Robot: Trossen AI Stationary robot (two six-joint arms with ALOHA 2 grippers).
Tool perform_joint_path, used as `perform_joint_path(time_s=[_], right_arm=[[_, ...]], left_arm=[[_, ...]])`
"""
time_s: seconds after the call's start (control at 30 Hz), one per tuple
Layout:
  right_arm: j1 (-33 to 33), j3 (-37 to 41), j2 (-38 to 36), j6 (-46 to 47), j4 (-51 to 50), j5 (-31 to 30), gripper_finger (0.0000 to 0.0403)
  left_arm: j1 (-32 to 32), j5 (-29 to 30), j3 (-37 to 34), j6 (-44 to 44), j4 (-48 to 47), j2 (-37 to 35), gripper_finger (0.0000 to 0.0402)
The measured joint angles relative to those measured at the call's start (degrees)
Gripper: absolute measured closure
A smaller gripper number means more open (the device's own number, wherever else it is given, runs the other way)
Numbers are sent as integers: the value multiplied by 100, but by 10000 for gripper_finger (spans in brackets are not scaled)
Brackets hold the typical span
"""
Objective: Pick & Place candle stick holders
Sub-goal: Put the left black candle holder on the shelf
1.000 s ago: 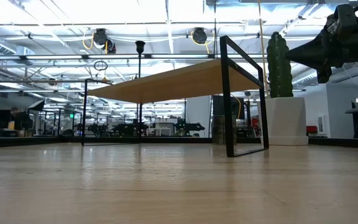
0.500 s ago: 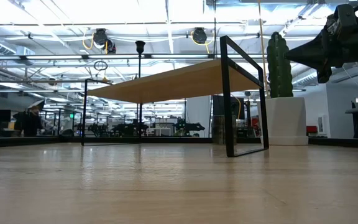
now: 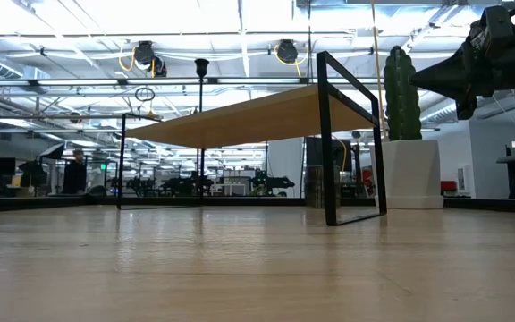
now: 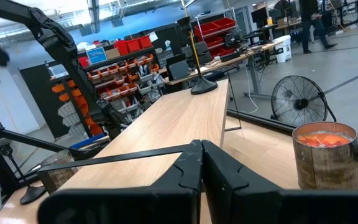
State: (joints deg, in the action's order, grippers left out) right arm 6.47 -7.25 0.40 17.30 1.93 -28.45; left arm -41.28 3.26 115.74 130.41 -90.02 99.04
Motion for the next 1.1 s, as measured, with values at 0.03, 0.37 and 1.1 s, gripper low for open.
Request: perform_joint_path(time_s=[0.03, 0.37, 1.1], right_arm=[[-1, 0, 0, 0, 1, 0, 399], [0, 0, 0, -39, 0, 0, 399], [0, 0, 1, -42, 1, 0, 399]], left_arm=[[-89, -172, -89, 293, -2, 0, 266], [-863, -761, -587, 2074, -8, -4, 266], [-1097, -1282, -1384, 2017, 16, -9, 266]])
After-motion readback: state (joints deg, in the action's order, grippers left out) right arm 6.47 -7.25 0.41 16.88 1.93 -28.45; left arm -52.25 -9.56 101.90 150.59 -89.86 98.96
